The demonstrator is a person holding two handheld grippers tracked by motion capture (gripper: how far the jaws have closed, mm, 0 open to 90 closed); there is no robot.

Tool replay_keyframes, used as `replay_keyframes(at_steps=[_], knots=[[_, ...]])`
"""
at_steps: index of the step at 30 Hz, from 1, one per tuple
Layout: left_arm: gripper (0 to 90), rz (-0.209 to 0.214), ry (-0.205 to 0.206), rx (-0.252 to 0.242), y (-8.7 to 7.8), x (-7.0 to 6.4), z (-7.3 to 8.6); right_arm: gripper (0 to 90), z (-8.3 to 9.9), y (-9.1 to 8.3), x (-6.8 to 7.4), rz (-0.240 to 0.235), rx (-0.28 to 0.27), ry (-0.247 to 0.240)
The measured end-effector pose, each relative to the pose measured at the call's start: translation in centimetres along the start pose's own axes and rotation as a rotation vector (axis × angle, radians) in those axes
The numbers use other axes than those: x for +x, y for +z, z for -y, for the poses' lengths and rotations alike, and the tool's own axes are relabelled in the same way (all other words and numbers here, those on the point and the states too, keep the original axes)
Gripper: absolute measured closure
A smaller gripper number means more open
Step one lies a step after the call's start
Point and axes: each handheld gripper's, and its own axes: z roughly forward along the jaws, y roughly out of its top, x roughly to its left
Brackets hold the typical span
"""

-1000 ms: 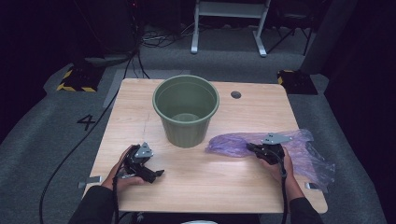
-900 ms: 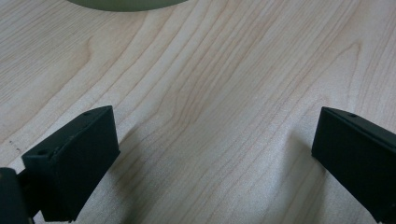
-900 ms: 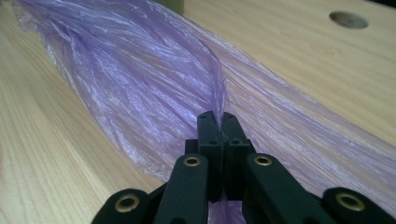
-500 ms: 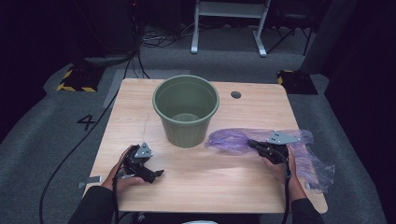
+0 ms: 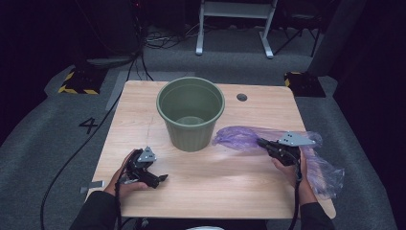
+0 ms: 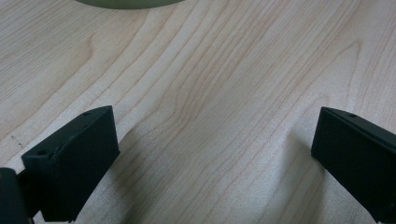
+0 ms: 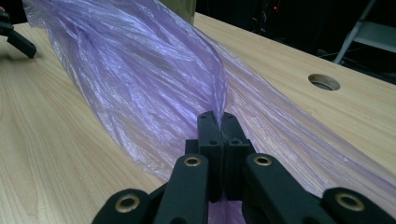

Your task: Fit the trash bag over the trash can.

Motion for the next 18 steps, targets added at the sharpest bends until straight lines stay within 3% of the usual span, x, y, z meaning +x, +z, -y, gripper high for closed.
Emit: replay_keyframes(at_steps=[18], knots=[[0.3, -0.001, -0.002, 0.001, 0.0, 0.0, 0.0, 90.0, -2.6, -2.2, 0.1, 0.037, -0.082, -0.043]])
